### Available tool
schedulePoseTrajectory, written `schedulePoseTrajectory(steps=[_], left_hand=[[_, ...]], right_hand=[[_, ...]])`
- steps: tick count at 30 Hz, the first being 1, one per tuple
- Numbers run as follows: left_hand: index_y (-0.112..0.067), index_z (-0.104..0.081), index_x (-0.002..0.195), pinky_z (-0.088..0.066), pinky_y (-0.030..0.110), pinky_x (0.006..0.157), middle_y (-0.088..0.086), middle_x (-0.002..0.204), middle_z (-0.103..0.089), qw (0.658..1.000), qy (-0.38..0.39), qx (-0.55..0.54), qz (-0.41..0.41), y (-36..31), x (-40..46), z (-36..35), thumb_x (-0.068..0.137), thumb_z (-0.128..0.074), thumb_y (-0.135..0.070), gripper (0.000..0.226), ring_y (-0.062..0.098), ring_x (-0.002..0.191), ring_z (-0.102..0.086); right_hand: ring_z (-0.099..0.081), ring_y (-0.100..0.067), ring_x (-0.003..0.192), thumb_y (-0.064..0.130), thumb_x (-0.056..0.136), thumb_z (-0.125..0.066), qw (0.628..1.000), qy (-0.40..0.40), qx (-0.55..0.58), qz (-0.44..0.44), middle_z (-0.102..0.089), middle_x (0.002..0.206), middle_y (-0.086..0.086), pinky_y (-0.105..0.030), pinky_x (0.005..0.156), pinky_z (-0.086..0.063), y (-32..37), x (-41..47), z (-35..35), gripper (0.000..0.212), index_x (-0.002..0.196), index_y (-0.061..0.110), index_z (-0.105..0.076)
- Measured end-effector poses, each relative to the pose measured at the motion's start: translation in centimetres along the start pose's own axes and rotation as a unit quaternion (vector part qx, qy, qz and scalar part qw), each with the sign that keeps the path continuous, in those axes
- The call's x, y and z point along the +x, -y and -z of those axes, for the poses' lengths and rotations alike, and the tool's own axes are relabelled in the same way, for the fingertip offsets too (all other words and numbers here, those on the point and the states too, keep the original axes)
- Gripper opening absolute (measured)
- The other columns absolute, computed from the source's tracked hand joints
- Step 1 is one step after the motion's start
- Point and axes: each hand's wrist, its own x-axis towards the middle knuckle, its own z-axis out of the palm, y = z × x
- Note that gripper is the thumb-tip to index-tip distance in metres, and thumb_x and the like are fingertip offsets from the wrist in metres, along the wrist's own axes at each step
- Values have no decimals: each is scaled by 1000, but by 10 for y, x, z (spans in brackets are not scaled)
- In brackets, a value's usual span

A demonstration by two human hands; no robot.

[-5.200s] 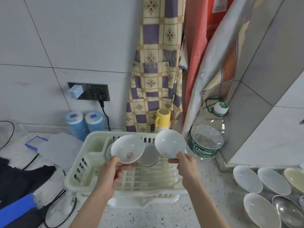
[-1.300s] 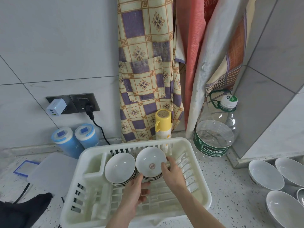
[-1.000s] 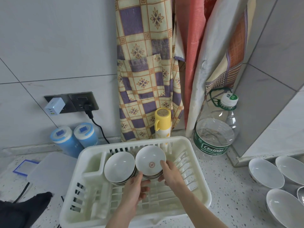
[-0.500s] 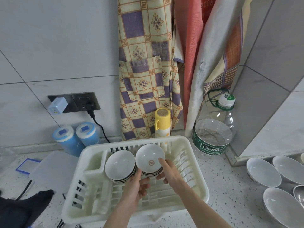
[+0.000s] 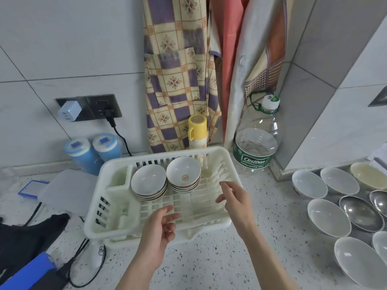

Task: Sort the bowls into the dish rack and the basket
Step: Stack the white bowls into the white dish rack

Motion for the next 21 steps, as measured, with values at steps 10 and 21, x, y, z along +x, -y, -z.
schedulePoseTrajectory(steps=[10, 21], left_hand=[[-7, -65, 96, -30, 21, 37, 5, 67, -68, 988, 81, 116, 54, 48, -30, -45, 96, -51, -18, 18, 11, 45, -46], [-10, -63, 107, -32, 22, 40, 6, 75, -74, 949, 140, 246, 138, 163, -73, -160, 94, -55, -21, 20, 13, 47, -50]], right_hand=[[-42, -4, 47, 22, 98, -51, 993, -81, 64, -50, -70, 67, -3, -23, 52, -37, -42, -67, 68, 20, 99, 24, -72], [-41, -4, 46, 22, 95, -57, 985, -127, 91, -73, -67, 62, -1, -14, 44, -34, -72, -68, 204, 17, 90, 21, -73]])
